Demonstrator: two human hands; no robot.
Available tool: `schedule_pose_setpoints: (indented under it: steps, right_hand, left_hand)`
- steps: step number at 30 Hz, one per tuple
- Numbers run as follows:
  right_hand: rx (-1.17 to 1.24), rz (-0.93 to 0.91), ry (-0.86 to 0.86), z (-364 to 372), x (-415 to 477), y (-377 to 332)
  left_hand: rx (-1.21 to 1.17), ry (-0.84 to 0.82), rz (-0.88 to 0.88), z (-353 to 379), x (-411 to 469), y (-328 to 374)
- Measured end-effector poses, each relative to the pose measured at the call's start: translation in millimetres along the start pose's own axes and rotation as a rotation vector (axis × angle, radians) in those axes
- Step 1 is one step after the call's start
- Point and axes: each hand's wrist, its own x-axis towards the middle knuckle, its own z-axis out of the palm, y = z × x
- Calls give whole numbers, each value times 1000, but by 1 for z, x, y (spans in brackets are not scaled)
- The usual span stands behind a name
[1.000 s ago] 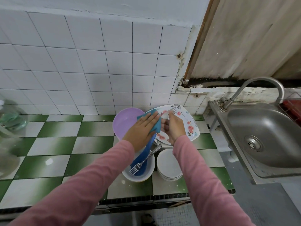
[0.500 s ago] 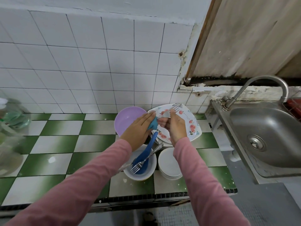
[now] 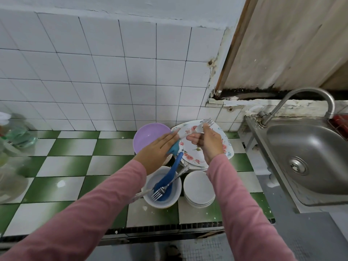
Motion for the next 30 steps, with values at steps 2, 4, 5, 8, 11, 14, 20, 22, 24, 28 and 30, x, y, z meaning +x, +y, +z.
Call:
schedule_pose_setpoints:
  steps: [2,4,5,8,11,14,20,22,24,28,30]
  right_hand:
    - [-44,-39,27,-2,3,1]
    - [-146,-81,38,-3,6,3]
    - [-202,-97,30,-4,7,4]
    - [-291,-118,-19,-4,6,8]
    - [-300,-37,-26,0,-1,16]
    - [-248,101,-57,10,-12,27]
    - [-104,244,-200,31,-22,29]
    - [-14,240,-230,36,-24,24]
    - [68,248,-238,37,-23,22]
    - [165,263,-305,27,-20,28]
    - [222,275,-337,23,-20,30]
  left_hand:
    - [-98,-62,-133,-1,-6,3]
    - [-260,-182,-421,-2,-9,6]
    - [-347,-199,-540,-2,-9,6]
    - [-546,0,-775,-3,-5,9]
    - [-681,166,-924,-7,6,13]
    - [-606,348,-795,-16,13,17]
    - [-362,425,-418,-18,25,8]
    - [-233,272,-258,-13,26,8]
    - [-145,133,-99,2,21,6]
    - [-119,2,-41,9,18,-3]
    - [-85,3,-39,3,21,-6]
